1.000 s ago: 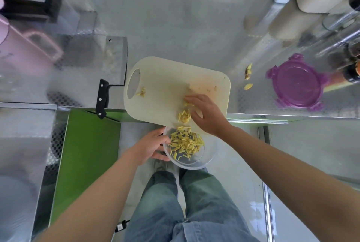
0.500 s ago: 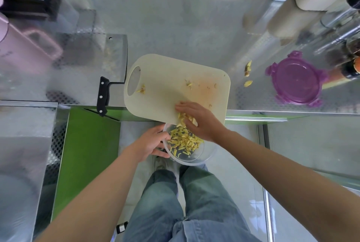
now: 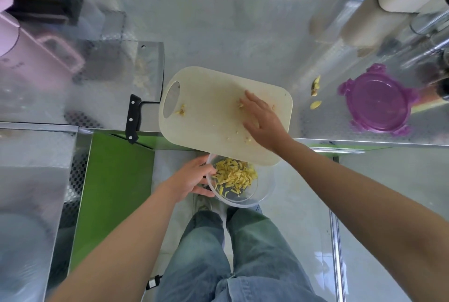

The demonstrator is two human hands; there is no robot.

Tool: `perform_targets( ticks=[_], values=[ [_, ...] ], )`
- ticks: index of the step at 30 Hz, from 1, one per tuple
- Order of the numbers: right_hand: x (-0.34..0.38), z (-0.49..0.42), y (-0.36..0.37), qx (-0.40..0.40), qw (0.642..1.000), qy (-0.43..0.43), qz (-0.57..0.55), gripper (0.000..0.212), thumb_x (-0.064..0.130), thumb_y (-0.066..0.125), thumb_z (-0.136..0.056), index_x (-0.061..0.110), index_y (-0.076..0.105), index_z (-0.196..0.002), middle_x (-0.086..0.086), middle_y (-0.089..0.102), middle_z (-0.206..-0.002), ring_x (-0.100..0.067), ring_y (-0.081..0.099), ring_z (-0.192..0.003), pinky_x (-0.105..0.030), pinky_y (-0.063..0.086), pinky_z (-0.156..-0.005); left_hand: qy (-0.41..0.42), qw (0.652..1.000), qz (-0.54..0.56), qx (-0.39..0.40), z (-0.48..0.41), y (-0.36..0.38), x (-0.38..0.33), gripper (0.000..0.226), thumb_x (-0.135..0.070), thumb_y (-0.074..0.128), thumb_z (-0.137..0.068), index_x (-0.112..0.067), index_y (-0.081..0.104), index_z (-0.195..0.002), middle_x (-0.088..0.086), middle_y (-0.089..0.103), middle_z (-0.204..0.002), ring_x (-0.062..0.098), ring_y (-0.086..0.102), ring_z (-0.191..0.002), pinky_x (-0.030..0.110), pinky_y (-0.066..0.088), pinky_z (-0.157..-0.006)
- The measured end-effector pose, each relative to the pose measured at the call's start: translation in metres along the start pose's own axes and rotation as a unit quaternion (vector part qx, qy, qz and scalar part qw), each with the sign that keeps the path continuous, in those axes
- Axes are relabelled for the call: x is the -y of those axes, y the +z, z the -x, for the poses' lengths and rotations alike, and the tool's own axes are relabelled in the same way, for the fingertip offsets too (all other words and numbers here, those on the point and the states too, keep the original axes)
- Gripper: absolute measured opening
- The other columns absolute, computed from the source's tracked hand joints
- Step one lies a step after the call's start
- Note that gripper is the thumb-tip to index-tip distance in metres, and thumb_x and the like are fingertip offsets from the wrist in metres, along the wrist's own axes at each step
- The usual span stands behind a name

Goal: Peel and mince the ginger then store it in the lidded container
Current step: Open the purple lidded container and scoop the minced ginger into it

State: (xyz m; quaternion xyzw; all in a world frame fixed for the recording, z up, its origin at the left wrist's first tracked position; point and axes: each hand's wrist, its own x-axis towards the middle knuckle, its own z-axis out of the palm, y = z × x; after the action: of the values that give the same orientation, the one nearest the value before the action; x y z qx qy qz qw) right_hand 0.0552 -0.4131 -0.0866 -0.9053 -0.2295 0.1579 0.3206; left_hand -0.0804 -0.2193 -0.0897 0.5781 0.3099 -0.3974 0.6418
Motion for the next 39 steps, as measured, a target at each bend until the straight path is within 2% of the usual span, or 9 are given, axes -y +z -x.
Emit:
perform_targets(
  ticks=[4, 11, 15, 21, 26, 29, 33, 36, 39],
  values=[
    [0.0, 0.002, 0.014, 0.019, 0.999, -0.037, 0.03, 0.057, 0.015, 0.053, -0.089, 0.005, 0.042, -0.144, -0.011, 0.033, -0.153, -0.022, 0.021, -0.146, -0.021, -0.001, -0.118, -0.001, 1.0, 0.006, -0.007, 0.0, 0.001, -0.001, 0.042, -0.01, 0.054, -0.092, -0.021, 0.052, -0.132, 0.012, 0.066, -0.115, 0.029, 0.069, -0.096, 0.037, 0.059, -0.068],
    [0.018, 0.062, 0.011, 0.119, 0.984, -0.124, -0.045, 0.043, 0.024, 0.044, -0.091, 0.018, 0.057, -0.131, 0.002, 0.055, -0.136, -0.014, 0.049, -0.127, -0.038, 0.04, -0.107, -0.001, 1.0, 0.002, -0.004, 0.0, -0.001, 0.0, 0.044, -0.011, 0.055, -0.091, -0.02, 0.05, -0.134, 0.011, 0.066, -0.115, 0.028, 0.069, -0.097, 0.037, 0.059, -0.068],
    [0.004, 0.02, 0.002, 0.044, 0.996, -0.061, -0.038, 0.054, 0.027, 0.046, -0.088, 0.014, 0.048, -0.14, -0.003, 0.042, -0.149, -0.018, 0.037, -0.138, -0.04, 0.028, -0.115, 0.006, 1.0, 0.003, -0.003, 0.001, 0.0, -0.001, 0.041, -0.011, 0.054, -0.091, -0.023, 0.053, -0.13, 0.01, 0.067, -0.114, 0.026, 0.07, -0.094, 0.04, 0.06, -0.073],
    [0.002, 0.033, 0.021, 0.139, 0.975, -0.155, 0.071, 0.06, 0.036, 0.037, -0.096, 0.01, 0.03, -0.15, -0.006, 0.023, -0.158, -0.016, 0.012, -0.148, -0.04, 0.003, -0.122, 0.004, 1.0, 0.001, 0.002, 0.001, -0.001, -0.001, 0.042, -0.012, 0.054, -0.091, -0.021, 0.052, -0.132, 0.01, 0.068, -0.113, 0.026, 0.07, -0.094, 0.039, 0.06, -0.071],
    [0.008, 0.091, 0.025, 0.21, 0.955, -0.211, 0.009, 0.049, 0.028, 0.041, -0.099, 0.013, 0.039, -0.147, -0.001, 0.033, -0.155, -0.012, 0.023, -0.146, -0.037, 0.017, -0.121, -0.006, 1.0, 0.003, -0.004, -0.002, -0.003, -0.001, 0.047, -0.013, 0.057, -0.089, -0.018, 0.049, -0.135, 0.011, 0.069, -0.11, 0.024, 0.072, -0.09, 0.038, 0.06, -0.07],
    [0.008, 0.083, 0.012, 0.151, 0.972, -0.175, -0.03, 0.046, 0.024, 0.044, -0.098, 0.019, 0.043, -0.144, 0.001, 0.039, -0.152, -0.012, 0.033, -0.141, -0.039, 0.03, -0.116, -0.003, 1.0, 0.003, 0.0, -0.001, -0.003, -0.002, 0.046, -0.012, 0.056, -0.09, -0.02, 0.049, -0.135, 0.011, 0.069, -0.11, 0.025, 0.072, -0.09, 0.036, 0.059, -0.068],
    [-0.004, 0.053, 0.011, 0.07, 0.991, -0.101, 0.053, 0.055, 0.034, 0.032, -0.1, 0.01, 0.03, -0.149, -0.006, 0.024, -0.158, -0.018, 0.014, -0.148, -0.045, 0.015, -0.12, 0.003, 1.0, -0.001, -0.004, 0.001, -0.001, -0.003, 0.042, -0.011, 0.054, -0.091, -0.022, 0.053, -0.131, 0.01, 0.068, -0.113, 0.025, 0.071, -0.091, 0.038, 0.06, -0.07],
    [-0.004, 0.068, 0.024, 0.124, 0.972, -0.16, 0.117, 0.058, 0.038, 0.03, -0.1, 0.008, 0.027, -0.15, -0.01, 0.019, -0.159, -0.021, 0.008, -0.149, -0.046, 0.008, -0.121, 0.002, 1.0, -0.003, -0.004, 0.002, 0.0, -0.004, 0.04, -0.011, 0.054, -0.091, -0.02, 0.054, -0.13, 0.01, 0.068, -0.112, 0.024, 0.071, -0.09, 0.037, 0.06, -0.069],
    [0.005, 0.093, 0.027, 0.179, 0.956, -0.222, 0.067, 0.052, 0.032, 0.034, -0.102, 0.009, 0.032, -0.149, -0.007, 0.025, -0.158, -0.018, 0.016, -0.148, -0.042, 0.013, -0.121, -0.011, 1.0, 0.008, -0.011, 0.001, 0.0, -0.004, 0.047, -0.012, 0.057, -0.091, -0.015, 0.047, -0.136, 0.012, 0.067, -0.113, 0.025, 0.071, -0.09, 0.035, 0.059, -0.066]
  ],
)
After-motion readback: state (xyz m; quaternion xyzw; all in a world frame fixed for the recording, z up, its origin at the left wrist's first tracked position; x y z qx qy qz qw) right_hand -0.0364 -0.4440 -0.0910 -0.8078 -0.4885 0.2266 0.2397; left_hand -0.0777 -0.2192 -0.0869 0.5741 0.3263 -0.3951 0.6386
